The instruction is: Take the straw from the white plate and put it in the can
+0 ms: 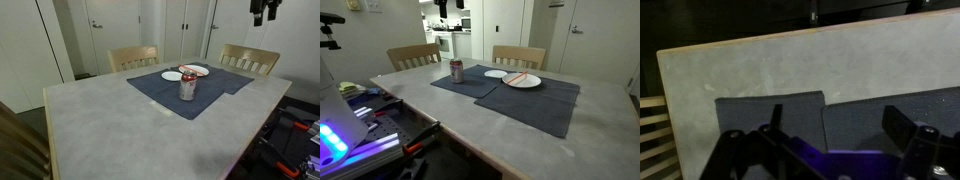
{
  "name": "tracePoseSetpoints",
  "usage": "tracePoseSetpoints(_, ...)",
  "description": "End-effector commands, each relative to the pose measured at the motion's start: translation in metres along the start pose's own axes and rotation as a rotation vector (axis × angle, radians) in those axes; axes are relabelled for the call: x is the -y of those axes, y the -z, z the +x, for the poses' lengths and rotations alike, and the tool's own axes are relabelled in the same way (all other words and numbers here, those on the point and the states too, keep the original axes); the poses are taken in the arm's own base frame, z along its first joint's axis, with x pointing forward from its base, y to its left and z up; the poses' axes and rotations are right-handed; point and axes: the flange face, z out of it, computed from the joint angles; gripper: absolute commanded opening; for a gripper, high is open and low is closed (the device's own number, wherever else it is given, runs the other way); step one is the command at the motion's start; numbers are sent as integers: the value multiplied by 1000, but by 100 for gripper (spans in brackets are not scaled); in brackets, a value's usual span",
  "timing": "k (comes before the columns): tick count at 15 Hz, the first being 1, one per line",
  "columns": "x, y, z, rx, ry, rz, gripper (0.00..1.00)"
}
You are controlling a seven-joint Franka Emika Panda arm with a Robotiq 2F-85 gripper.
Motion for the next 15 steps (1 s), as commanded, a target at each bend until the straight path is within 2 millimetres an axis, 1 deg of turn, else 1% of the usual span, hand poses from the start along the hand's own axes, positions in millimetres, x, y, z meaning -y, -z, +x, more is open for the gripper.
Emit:
tracePoseSetpoints(1,0,0,0,1,0,0,100)
tracePoseSetpoints(5,0,-1,0,0,-3,-5,100)
tracePoseSetpoints(9,-6,-4,14,-15,70,-14,100)
tracePoseSetpoints(11,-11,-5,32,-39,125,-22,100)
tracePoseSetpoints(13,-13,-10,59,-83,199,-26,100)
tracePoseSetpoints(15,-10,-18,88,-139,283,-22,100)
